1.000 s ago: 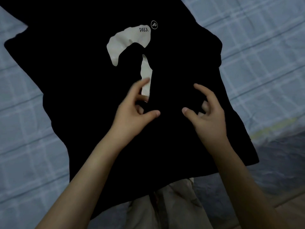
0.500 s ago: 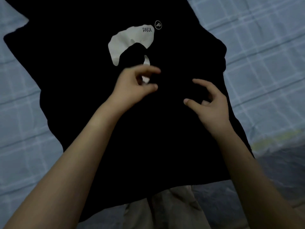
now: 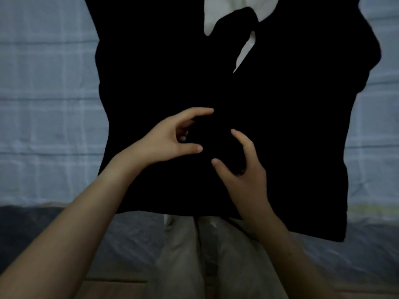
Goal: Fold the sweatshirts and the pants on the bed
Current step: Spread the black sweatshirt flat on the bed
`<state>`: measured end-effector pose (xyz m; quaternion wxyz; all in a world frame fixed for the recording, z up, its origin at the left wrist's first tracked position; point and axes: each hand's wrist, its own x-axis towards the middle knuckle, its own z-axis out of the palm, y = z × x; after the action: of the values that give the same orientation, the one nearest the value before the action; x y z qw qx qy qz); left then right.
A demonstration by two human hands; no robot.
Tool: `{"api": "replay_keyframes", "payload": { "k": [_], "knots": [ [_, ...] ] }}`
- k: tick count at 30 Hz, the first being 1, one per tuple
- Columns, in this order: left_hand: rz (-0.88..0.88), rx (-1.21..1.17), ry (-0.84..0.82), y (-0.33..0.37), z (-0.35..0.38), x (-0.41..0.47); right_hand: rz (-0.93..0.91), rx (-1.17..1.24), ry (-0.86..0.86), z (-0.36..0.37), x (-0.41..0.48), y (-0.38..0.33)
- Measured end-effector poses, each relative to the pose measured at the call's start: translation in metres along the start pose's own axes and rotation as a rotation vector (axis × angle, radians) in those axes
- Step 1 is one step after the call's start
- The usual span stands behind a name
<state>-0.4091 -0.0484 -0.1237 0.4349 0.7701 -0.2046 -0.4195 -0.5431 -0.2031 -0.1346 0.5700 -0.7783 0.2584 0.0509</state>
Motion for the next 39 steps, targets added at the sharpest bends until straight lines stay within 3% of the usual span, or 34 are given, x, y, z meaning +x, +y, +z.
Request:
{"api": "replay_keyframes", "payload": {
  "k": [4, 7, 10, 13, 18, 20, 22, 24, 26, 28, 32, 35, 37, 39],
  "knots": [
    [0.092, 0.012, 0.265, 0.011, -0.025, -0.011, -0.079, 0.082, 0.093, 0.008, -0.005, -0.015],
    [0.022, 0.196, 0.383, 0.002, -0.04, -0.016, -0.069, 0.122, 0.049, 0.026, -0.008, -0.017],
    [-0.109, 0.258, 0.228, -0.023, -0.036, -0.019, 0.1, 0.132, -0.079, 0.043, -0.005, -0.006],
    [-0.047, 0.208, 0.12, -0.045, -0.038, -0.027, 0.022, 0.062, -0.031, 0.048, -0.005, -0.003],
    [0.083, 0.236, 0.298, -0.049, -0.046, -0.041, 0.007, -0.064, 0.123, 0.06, -0.021, -0.014],
    [0.068, 0.408, 0.293, -0.044, -0.044, -0.044, 0.109, -0.195, 0.147, 0.065, -0.025, -0.025],
    [0.107, 0.617, 0.317, -0.039, -0.037, -0.048, 0.159, -0.458, 0.284, 0.064, -0.026, -0.033],
    [0.245, 0.704, 0.339, -0.035, -0.031, -0.05, 0.071, -0.655, 0.477, 0.063, -0.024, -0.04],
    [0.342, 0.793, 0.337, -0.037, -0.027, -0.042, -0.044, -0.717, 0.561, 0.068, -0.013, -0.043],
    [0.351, 0.882, 0.308, -0.046, -0.023, -0.027, -0.112, -0.818, 0.494, 0.074, 0.003, -0.035],
    [0.294, 1.009, 0.176, -0.085, -0.011, 0.001, -0.037, -0.936, 0.351, 0.088, 0.032, 0.005],
    [0.322, 0.978, 0.194, -0.095, -0.01, 0.006, -0.038, -0.976, 0.38, 0.093, 0.038, 0.018],
    [0.388, 0.831, 0.208, -0.086, -0.019, 0.001, -0.055, -0.984, 0.406, 0.092, 0.035, 0.012],
    [0.428, 0.699, 0.361, -0.081, -0.042, -0.013, -0.128, -0.928, 0.419, 0.096, 0.033, -0.005]
  ]
}}
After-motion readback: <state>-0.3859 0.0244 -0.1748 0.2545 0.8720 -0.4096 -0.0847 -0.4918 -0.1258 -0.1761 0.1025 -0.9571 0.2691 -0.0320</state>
